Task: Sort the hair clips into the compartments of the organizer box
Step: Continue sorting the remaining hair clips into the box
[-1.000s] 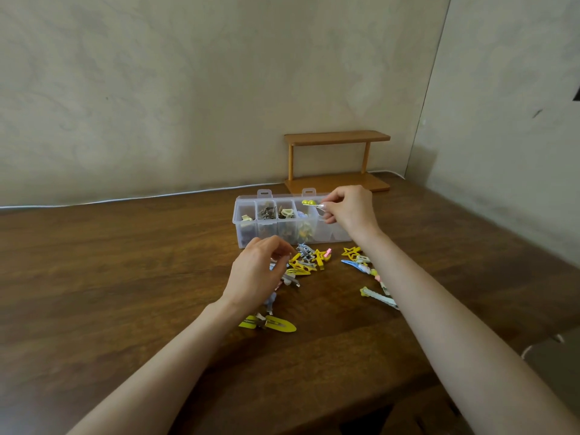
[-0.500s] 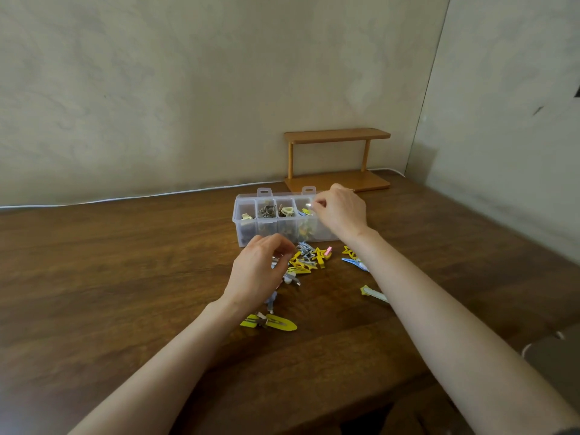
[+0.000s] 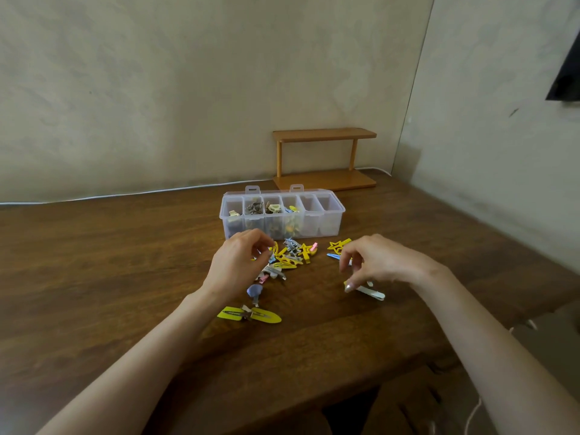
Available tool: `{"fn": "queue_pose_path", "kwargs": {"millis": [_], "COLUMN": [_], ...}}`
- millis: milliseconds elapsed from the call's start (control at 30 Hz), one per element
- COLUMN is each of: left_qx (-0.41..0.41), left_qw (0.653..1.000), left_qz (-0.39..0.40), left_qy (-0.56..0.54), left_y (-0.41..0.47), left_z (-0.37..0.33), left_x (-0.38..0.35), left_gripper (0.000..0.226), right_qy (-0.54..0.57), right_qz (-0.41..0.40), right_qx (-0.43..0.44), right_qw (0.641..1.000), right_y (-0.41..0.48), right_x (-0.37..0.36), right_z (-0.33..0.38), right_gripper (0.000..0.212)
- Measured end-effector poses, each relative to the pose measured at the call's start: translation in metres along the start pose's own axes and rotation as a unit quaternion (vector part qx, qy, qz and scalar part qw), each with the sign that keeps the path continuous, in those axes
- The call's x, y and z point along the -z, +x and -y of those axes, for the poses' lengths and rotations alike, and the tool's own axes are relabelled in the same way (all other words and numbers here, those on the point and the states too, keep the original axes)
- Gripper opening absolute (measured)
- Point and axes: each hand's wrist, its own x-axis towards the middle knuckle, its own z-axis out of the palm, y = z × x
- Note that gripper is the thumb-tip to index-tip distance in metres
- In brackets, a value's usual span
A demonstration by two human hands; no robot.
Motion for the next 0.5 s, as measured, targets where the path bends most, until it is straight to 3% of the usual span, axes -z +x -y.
{"fn": "queue_pose_path", "kwargs": {"millis": [133,233,367,500], "left_qx": [0.0,-0.009,-0.008,-0.021], "left_qw": [1.0,0.999,0.99,0.98], "left_qz": [0.004,0.008,0.063,0.111], "left_qy": [-0.008,-0.03,-0.124,-0.165], "left_y": [-0.001,-0.001,-0.003,-0.007], "left_z": [0.001,-0.004,-0.015,-0.025], "left_x": [0.0,-0.001,0.001,-0.003], "left_gripper": [0.01,0.01,0.012,0.021], "right_qy": [0.013,0.084,0.209,0.269], "right_qz": [-0.001,-0.014,-0.077,-0.075], "right_qx": [-0.001,0.016,0.081,0.134], "right_qw": [1.0,0.996,0.971,0.951], "right_y": [-0.003,-0.006,-0.009,0.0], "right_x": [-0.011,-0.013,-0.014,-0.022], "right_z": [-0.005,-0.004,0.01,0.031], "right_gripper": [0.027,0.026,0.029,0.029]}}
